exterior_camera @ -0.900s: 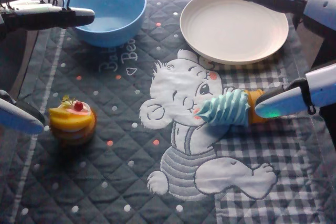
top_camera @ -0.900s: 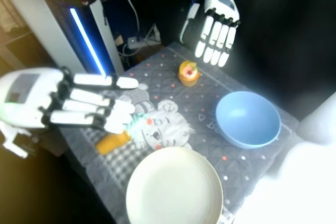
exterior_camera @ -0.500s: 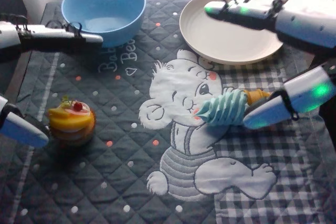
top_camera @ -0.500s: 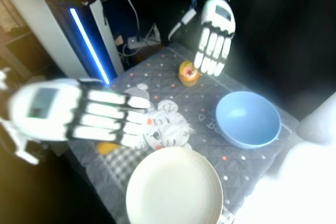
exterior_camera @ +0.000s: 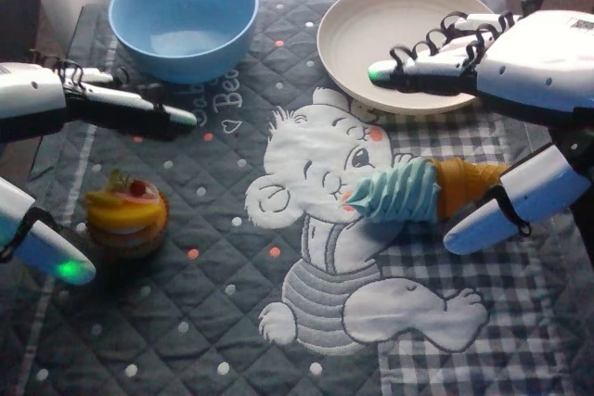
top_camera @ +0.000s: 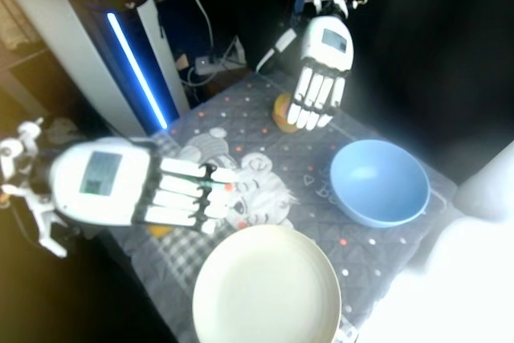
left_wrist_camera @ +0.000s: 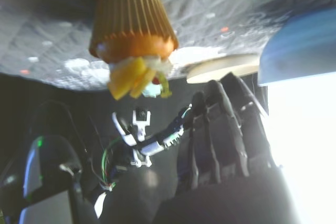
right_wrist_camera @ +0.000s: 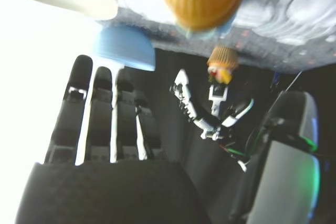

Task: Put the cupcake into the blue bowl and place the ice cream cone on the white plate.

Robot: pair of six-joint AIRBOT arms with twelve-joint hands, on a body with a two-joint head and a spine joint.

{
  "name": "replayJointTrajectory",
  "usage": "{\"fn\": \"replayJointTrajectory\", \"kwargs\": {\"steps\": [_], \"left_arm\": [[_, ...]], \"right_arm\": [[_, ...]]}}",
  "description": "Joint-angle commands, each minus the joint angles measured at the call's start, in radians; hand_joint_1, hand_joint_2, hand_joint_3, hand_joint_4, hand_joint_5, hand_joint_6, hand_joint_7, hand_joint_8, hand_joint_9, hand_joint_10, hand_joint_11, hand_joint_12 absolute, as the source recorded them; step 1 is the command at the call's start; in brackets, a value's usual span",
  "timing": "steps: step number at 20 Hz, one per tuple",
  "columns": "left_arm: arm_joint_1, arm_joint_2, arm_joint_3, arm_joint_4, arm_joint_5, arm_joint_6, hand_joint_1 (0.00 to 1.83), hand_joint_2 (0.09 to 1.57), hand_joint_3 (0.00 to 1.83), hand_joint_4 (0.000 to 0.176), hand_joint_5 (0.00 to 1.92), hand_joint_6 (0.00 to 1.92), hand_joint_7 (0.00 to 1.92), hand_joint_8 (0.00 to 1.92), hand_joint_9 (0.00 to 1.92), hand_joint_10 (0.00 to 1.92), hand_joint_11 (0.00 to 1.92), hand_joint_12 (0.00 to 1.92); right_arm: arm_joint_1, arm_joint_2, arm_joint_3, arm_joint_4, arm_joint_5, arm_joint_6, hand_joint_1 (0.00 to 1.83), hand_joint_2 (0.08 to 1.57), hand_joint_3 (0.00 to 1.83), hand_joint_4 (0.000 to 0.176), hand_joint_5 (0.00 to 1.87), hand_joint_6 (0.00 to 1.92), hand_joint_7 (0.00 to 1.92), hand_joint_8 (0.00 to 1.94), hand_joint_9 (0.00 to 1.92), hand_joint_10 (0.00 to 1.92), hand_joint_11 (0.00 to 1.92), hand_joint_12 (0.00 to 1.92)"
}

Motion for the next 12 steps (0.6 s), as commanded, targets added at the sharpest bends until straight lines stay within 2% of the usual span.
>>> {"fn": "replayJointTrajectory", "kwargs": {"steps": [1,4,5,6,8,11,12], "left_arm": [[-0.013,-0.010,0.002,-0.029,-0.064,-0.014,0.72,0.70,0.00,0.000,0.38,0.00,0.52,0.00,0.57,0.01,0.23,0.92],[-0.011,-0.022,0.006,-0.011,-0.050,-0.020,0.70,0.70,0.00,0.000,0.40,0.00,0.52,0.00,0.57,0.00,0.23,0.93],[-0.010,-0.027,0.008,-0.004,-0.045,-0.022,0.70,0.70,0.00,0.000,0.41,0.00,0.50,0.00,0.56,0.00,0.17,1.02],[-0.009,-0.030,0.009,0.000,-0.041,-0.023,0.70,0.70,0.00,0.000,0.41,0.00,0.50,0.00,0.56,0.00,0.17,1.02],[-0.001,-0.037,0.012,0.002,-0.037,-0.024,0.72,0.70,0.00,0.000,0.39,0.00,0.50,0.00,0.56,0.01,0.20,1.05],[0.012,-0.050,0.021,0.002,-0.030,-0.030,0.71,0.70,0.00,0.000,0.42,0.01,0.51,0.01,0.57,0.01,0.20,1.04],[0.014,-0.051,0.023,0.002,-0.028,-0.030,0.73,0.71,0.00,0.000,0.43,0.01,0.51,0.01,0.55,0.00,0.19,1.04]], "right_arm": [[0.013,-0.005,0.003,0.016,0.077,0.013,0.64,0.63,0.00,0.000,0.29,0.02,0.42,0.01,0.37,0.01,0.08,1.03],[0.013,-0.010,0.003,-0.012,0.055,0.026,0.63,0.64,0.00,0.000,0.27,0.00,0.43,0.00,0.42,0.02,0.12,1.04],[0.013,-0.015,0.005,-0.021,0.047,0.029,0.61,0.66,0.00,0.000,0.33,0.00,0.46,0.00,0.45,0.00,0.18,0.95],[0.013,-0.019,0.007,-0.023,0.044,0.030,0.61,0.66,0.00,0.000,0.33,0.00,0.46,0.00,0.45,0.00,0.18,0.95],[0.013,-0.029,0.014,-0.020,0.043,0.035,0.59,0.66,0.00,0.000,0.37,0.00,0.48,0.00,0.46,0.00,0.23,0.84],[0.013,-0.045,0.026,-0.020,0.030,0.037,0.62,0.67,0.00,0.000,0.38,0.00,0.47,0.00,0.43,0.00,0.21,0.81],[0.013,-0.050,0.029,-0.020,0.028,0.038,0.63,0.68,0.00,0.000,0.38,0.00,0.46,0.00,0.42,0.00,0.17,0.86]]}}
